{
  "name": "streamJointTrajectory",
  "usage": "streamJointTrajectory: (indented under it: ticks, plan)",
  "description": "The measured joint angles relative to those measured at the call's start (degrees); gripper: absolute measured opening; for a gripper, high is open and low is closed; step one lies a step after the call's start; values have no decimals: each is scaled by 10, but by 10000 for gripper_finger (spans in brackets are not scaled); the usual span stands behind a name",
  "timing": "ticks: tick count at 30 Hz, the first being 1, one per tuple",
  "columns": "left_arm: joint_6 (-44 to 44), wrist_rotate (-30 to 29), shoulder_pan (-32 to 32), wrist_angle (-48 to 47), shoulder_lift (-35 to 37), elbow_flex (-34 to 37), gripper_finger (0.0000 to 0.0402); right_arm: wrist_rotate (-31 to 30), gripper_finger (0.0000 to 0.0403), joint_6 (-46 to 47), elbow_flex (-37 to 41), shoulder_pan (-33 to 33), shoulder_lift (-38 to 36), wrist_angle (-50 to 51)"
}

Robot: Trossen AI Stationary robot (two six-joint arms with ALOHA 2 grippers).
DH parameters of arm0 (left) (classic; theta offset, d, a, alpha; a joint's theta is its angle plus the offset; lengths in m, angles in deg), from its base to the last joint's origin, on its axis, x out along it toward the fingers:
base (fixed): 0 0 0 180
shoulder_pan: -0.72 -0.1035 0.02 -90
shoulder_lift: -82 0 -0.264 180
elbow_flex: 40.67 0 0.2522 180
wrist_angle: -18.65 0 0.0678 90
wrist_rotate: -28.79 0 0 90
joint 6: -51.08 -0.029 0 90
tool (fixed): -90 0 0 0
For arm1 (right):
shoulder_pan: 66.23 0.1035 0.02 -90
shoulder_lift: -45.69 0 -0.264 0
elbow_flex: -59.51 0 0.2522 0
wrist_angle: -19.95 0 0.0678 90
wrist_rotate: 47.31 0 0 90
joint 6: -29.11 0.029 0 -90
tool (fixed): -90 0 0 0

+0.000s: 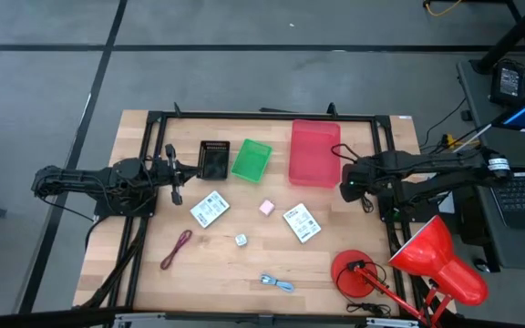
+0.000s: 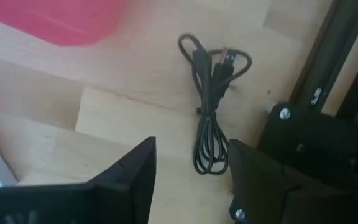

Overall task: Pick and place items into bin
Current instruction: Put the black charger cable into the red bin

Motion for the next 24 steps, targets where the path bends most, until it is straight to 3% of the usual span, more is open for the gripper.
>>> streamJointTrajectory:
  ticks: [24]
  plan:
    - [-1,0,0,0,0,0,6,3,179,7,0,0,202,-22]
